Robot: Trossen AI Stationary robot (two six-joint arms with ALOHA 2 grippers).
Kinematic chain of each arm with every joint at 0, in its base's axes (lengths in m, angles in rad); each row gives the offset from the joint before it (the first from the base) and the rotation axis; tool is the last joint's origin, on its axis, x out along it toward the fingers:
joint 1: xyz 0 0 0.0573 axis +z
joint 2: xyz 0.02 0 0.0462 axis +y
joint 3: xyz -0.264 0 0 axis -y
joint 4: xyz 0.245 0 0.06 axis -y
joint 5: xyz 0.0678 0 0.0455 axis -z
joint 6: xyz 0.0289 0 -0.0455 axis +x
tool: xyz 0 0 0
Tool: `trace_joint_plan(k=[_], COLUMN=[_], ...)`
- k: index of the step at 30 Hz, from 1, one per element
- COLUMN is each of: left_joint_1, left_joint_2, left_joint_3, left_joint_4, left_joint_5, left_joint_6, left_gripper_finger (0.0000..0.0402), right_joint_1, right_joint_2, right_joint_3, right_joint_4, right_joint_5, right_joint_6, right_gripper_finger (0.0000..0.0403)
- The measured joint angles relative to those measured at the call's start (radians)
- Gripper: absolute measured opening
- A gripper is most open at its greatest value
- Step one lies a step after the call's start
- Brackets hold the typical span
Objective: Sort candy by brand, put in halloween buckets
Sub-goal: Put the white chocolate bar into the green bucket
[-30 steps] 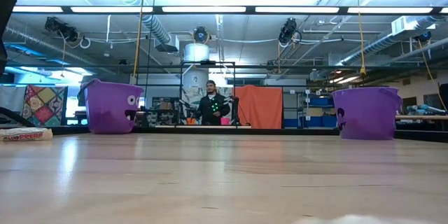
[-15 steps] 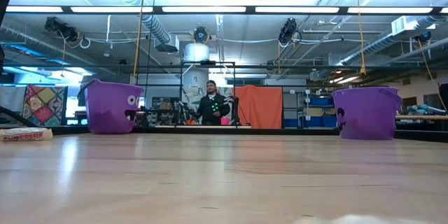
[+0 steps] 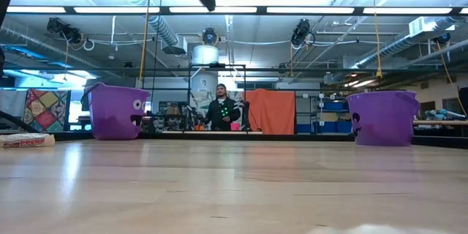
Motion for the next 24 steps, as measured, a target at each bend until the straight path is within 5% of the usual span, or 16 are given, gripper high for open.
trace_joint_plan(k=[7, 16, 24], left_joint_1=[-0.003, -0.047, -0.132], left_joint_2=[0.000, 0.000, 0.000], left_joint_3=[-0.156, -0.439, -0.589], left_joint_4=[0.199, 0.786, 0.927], left_joint_5=[0.075, 0.589, 0.590], left_joint_6=[-0.032, -0.047, -0.095], left_gripper_finger=[0.0110, 0.0110, 0.0110], right_joint_1=[0.000, -0.004, -0.026], right_joint_2=[-0.003, 0.002, 0.065], right_joint_3=[0.079, 0.105, 0.105], right_joint_4=[0.005, 0.312, 0.468], right_joint_5=[0.190, 0.450, 0.678], right_joint_6=[0.008, -0.211, -0.271], right_gripper_finger=[0.0159, 0.0159, 0.0159])
